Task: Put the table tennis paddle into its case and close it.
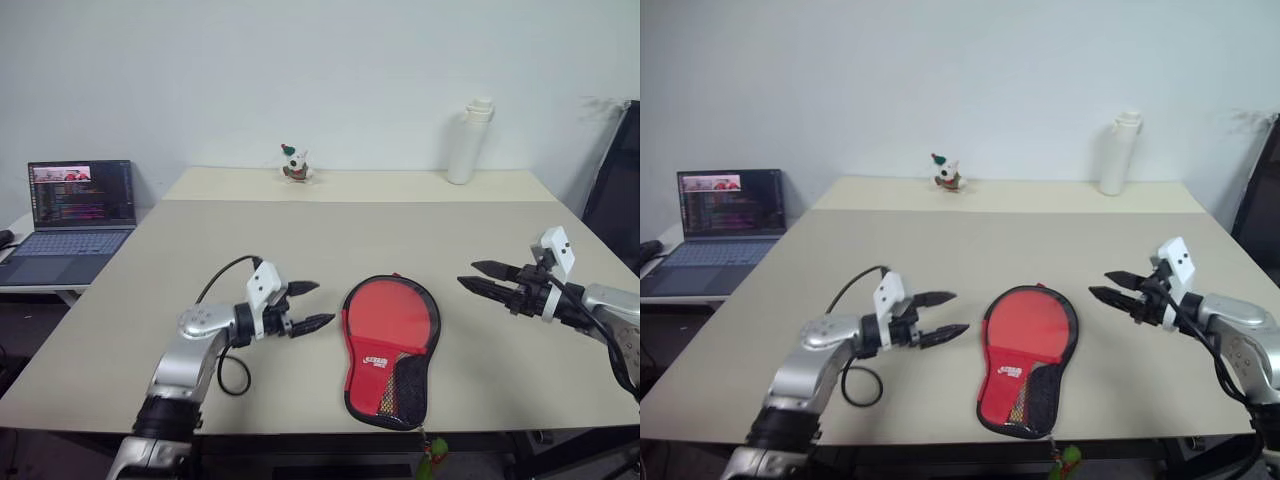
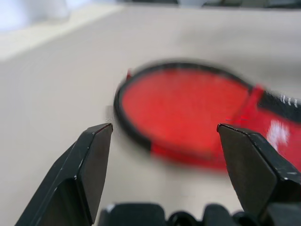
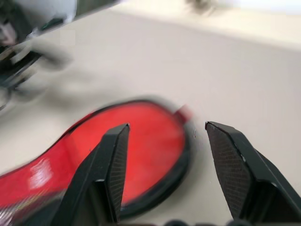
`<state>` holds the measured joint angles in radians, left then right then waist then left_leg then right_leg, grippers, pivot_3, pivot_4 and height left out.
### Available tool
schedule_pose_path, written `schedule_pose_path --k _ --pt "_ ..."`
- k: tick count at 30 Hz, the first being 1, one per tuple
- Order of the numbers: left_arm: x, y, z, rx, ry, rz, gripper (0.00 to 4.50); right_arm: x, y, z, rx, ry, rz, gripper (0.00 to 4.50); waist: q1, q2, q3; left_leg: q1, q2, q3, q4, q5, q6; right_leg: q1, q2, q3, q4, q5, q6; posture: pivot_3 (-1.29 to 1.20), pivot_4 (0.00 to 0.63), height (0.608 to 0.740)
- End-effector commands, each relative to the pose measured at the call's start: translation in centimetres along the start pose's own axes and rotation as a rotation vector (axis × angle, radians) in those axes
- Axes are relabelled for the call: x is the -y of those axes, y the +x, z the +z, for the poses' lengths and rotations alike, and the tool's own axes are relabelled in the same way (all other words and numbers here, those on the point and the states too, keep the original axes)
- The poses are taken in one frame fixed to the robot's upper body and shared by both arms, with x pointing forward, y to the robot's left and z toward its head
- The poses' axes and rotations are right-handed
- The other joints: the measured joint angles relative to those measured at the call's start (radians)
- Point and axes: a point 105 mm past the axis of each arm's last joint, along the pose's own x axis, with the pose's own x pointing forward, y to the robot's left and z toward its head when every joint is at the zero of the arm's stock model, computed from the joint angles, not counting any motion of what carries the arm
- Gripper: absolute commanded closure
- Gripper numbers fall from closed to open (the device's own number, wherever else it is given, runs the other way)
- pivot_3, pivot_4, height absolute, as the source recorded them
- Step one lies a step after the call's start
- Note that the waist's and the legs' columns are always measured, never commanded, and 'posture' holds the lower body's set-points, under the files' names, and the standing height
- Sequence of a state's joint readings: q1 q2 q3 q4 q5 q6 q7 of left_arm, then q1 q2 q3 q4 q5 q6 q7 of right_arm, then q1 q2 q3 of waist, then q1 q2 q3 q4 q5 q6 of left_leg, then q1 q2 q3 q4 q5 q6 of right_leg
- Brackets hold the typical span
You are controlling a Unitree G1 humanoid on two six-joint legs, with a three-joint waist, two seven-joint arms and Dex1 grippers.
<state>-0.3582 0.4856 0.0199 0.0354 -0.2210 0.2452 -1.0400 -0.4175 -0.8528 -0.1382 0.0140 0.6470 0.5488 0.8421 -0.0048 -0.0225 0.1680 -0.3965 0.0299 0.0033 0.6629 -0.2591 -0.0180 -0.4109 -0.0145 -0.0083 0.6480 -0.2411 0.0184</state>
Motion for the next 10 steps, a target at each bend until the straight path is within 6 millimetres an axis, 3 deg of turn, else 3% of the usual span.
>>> schedule_pose_path --k 1,6,10 --pt "-0.3 -1.9 1.3 0.018 0.042 0.079 0.6 0.8 -0.2 0.6 0.011 -0.071 0.004 1.67 0.006 0.0 0.0 0.0 0.001 0.0 0.0 0.0 0.0 0.0 -0.001 0.0 0.0 0.0 0.0 0.0 0.15 0.74" --pt "-0.6 -3.4 1.0 -0.007 0.053 0.118 0.6 0.8 0.9 -0.6 -0.027 -0.077 0.024 1.67 0.007 0.0 0.0 0.0 0.0 0.001 0.001 0.0 0.0 0.0 -0.004 -0.001 0.001 0.0 0.0 0.0 0.15 0.74" --pt "-1.6 -2.7 2.4 0.025 0.084 0.15 0.6 1.0 1.2 -1.3 -0.065 -0.08 0.047 1.67 0.005 0.0 0.0 0.0 0.0 0.002 0.001 0.0 0.0 0.001 -0.004 0.0 0.001 0.0 0.0 0.0 0.15 0.74"
